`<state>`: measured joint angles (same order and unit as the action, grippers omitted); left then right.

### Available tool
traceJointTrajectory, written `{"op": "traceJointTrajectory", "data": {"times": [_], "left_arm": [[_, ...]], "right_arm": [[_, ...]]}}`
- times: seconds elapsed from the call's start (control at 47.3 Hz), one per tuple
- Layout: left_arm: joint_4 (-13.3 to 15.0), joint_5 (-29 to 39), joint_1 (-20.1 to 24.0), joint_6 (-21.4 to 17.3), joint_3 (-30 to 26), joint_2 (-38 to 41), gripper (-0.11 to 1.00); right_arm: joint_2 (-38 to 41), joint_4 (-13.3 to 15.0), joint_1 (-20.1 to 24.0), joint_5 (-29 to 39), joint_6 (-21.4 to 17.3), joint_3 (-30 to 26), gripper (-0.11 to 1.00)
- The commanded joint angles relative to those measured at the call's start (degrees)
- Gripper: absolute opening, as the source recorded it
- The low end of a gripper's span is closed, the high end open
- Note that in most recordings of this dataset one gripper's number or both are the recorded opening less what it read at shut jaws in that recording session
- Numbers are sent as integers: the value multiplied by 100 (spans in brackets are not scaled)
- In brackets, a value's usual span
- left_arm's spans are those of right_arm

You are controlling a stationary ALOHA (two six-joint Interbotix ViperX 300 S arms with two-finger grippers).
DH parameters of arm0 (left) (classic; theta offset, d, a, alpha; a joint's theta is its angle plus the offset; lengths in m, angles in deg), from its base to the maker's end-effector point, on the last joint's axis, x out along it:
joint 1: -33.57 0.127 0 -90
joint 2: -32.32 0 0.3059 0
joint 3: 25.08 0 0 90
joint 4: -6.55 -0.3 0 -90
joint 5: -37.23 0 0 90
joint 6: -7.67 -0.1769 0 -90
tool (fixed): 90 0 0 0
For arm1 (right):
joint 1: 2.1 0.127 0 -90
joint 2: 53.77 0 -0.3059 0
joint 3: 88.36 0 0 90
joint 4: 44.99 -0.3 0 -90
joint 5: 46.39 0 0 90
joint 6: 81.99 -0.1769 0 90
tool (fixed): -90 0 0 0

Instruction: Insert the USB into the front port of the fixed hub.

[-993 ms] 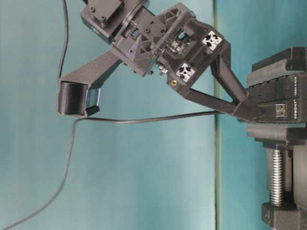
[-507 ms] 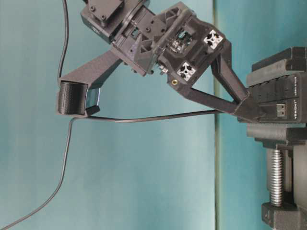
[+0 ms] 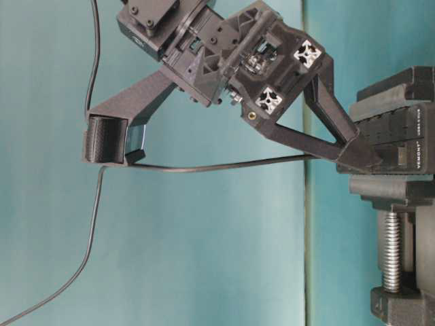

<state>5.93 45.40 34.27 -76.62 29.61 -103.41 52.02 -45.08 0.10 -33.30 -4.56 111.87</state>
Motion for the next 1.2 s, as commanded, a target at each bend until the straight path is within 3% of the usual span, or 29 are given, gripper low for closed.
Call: {"op": "traceJointTrajectory", "data": {"times": [0.0, 1.184], "left_arm": [[-18, -26, 9, 9, -62, 26, 0], [-18, -35, 9, 9, -70, 26, 0]], "right_arm": [[-35, -18, 70, 9, -70, -18, 5], [176, -105, 281, 35, -211, -9, 5]]}}
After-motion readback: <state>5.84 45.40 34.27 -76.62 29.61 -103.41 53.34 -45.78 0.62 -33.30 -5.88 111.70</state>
